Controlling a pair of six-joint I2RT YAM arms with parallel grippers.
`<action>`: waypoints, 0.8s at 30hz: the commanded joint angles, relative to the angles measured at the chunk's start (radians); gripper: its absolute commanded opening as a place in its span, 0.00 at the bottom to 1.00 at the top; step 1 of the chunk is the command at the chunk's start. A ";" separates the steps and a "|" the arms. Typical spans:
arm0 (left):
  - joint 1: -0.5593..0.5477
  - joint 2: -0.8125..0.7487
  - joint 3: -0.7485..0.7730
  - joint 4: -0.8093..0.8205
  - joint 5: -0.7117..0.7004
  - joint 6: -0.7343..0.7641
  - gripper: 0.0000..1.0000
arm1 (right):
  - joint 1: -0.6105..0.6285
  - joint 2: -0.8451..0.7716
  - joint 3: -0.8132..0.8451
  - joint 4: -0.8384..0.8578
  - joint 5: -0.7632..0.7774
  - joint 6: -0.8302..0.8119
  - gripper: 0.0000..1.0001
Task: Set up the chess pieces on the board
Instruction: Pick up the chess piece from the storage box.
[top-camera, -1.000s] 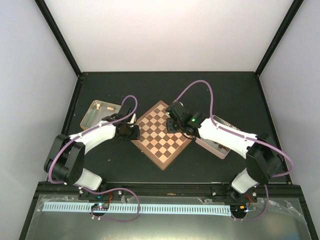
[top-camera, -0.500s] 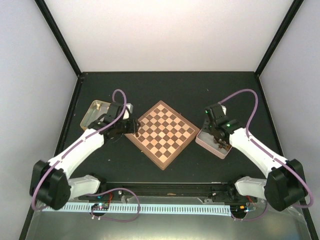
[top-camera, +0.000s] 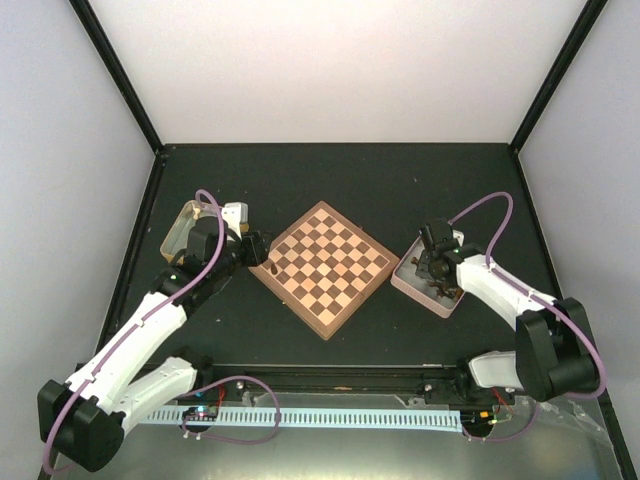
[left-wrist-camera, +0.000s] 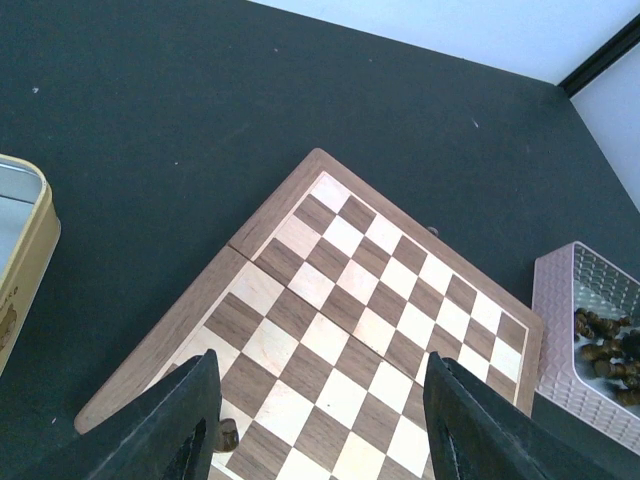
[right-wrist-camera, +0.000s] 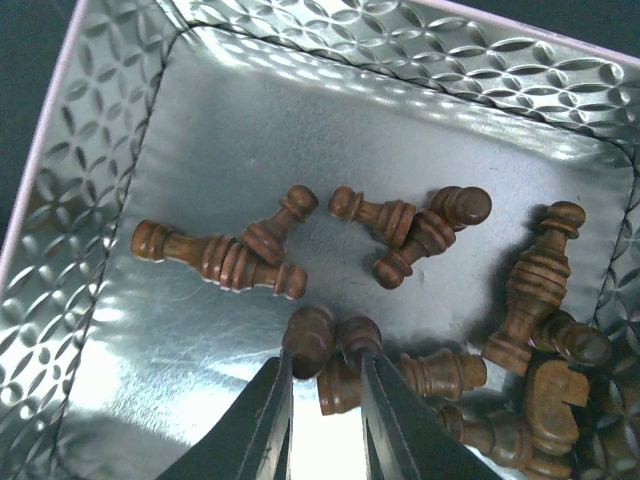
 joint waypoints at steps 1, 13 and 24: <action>-0.004 -0.011 -0.009 0.035 -0.017 0.000 0.58 | -0.018 0.038 0.008 0.059 0.009 -0.020 0.21; -0.005 -0.008 -0.005 0.026 -0.021 0.001 0.58 | -0.028 0.111 0.021 0.092 -0.006 -0.052 0.10; -0.005 -0.045 0.006 -0.048 -0.051 -0.021 0.58 | -0.022 -0.018 0.056 0.036 -0.082 -0.080 0.01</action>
